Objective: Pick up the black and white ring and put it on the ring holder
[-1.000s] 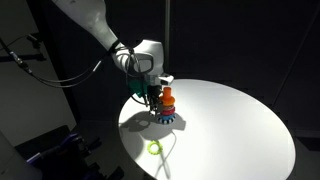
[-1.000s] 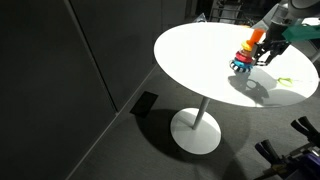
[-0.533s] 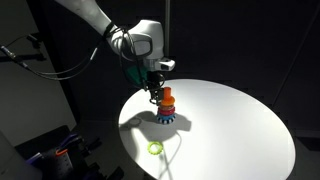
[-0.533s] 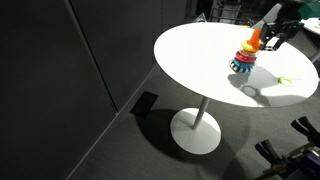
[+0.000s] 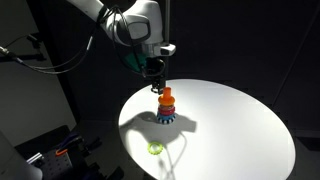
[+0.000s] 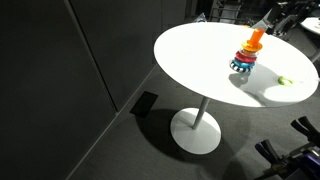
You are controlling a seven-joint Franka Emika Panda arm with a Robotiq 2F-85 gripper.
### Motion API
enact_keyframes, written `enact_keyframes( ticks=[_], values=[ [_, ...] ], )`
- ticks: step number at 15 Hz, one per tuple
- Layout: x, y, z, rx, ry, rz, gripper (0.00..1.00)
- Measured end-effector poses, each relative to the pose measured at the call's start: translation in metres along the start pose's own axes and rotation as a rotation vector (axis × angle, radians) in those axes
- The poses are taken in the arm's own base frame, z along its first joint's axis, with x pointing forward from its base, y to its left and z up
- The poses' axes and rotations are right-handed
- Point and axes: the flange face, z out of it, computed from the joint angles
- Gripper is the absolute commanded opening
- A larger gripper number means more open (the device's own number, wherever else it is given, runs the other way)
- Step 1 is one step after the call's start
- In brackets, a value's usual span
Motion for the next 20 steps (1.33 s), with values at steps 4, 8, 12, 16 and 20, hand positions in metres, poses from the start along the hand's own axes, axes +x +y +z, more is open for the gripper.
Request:
enact_keyframes(
  ticks=[4,8,12,16,20],
  values=[
    [0.005,0.002,-0.012,-0.001,0.026,0.027,0.44],
    [0.014,0.001,-0.02,-0.007,0.049,0.066,0.44],
    [0.027,-0.002,-0.02,-0.013,0.061,0.101,0.44],
    [0.04,-0.005,-0.011,-0.021,0.06,0.128,0.44],
    [0.053,-0.008,-0.002,-0.029,0.058,0.137,0.44]
  ],
)
